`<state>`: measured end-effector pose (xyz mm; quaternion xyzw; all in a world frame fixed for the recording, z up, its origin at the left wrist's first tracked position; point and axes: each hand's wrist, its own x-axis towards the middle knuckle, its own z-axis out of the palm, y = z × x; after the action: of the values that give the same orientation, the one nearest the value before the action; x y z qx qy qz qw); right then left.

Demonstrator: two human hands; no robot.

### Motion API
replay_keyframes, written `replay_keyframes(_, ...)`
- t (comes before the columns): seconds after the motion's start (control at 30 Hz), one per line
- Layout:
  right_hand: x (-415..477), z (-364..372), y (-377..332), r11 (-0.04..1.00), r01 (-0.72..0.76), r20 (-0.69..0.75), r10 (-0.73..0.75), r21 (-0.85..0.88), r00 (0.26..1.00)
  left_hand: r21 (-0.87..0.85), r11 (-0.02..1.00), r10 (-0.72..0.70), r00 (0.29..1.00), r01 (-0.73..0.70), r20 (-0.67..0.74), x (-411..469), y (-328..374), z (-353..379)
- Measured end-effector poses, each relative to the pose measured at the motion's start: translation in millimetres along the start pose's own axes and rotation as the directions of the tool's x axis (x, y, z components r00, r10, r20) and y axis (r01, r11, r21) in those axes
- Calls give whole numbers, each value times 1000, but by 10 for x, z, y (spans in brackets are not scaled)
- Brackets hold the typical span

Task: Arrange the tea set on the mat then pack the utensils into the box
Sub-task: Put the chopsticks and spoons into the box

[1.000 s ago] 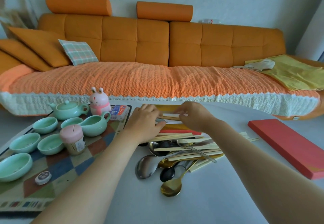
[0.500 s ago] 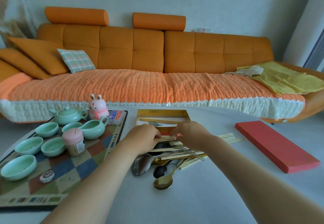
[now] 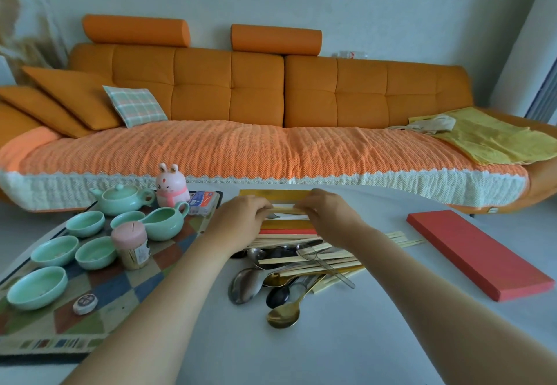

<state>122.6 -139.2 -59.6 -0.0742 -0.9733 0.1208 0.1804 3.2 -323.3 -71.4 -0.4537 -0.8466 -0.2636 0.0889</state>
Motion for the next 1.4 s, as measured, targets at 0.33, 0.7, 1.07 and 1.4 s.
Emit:
replay_keyframes(0.33, 455, 177, 274, 961, -238, -68, 231, -141, 971, 96, 994, -61, 995, 53, 79, 222, -379, 191)
replay_keyframes(0.7, 663, 366, 352, 949, -310, -28, 309, -54, 951, 261, 965, -93, 947, 10, 307, 312, -361, 239)
replay_keyframes(1.07, 345, 93, 98, 996, -32, -3, 32, 88, 999, 149, 982, 122, 991, -114, -46, 219, -224, 171)
replay_keyframes(1.4, -61, 111, -66, 989, -12, 299, 57, -150, 952, 108, 990, 68, 975, -93, 212, -83, 59, 83)
